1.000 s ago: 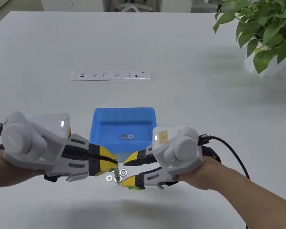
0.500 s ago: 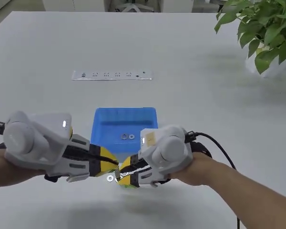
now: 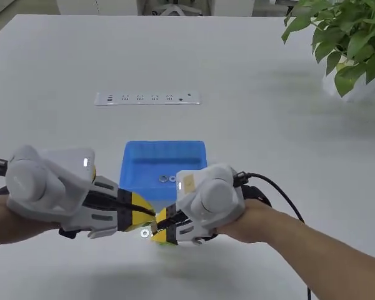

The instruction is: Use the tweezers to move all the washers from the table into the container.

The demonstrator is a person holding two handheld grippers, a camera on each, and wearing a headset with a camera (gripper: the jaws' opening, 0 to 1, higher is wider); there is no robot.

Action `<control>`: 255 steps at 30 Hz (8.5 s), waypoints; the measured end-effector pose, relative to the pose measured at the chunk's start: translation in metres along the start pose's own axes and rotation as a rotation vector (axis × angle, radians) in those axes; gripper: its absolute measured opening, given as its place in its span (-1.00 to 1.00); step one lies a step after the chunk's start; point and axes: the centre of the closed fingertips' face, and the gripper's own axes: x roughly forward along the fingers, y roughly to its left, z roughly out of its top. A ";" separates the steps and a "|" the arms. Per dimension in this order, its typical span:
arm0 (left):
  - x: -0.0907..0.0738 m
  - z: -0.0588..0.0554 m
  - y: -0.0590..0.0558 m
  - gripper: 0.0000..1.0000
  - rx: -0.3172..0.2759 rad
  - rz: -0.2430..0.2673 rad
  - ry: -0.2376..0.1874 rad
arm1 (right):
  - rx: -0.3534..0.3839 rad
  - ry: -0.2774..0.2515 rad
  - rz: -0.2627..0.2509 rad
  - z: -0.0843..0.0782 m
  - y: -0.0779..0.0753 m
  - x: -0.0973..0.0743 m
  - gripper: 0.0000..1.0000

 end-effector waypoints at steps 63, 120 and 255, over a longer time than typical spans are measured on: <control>-0.041 -0.006 0.006 0.23 -0.238 0.203 -0.089 | -0.054 -0.048 -0.052 0.042 -0.017 -0.042 -0.81; -0.030 0.002 0.044 0.97 -0.259 0.266 -0.076 | -0.045 -0.069 -0.135 0.011 -0.107 -0.056 -0.80; -0.002 0.049 0.047 -0.91 -0.018 0.137 -0.083 | -0.007 -0.008 -0.140 0.013 -0.061 -0.078 -0.39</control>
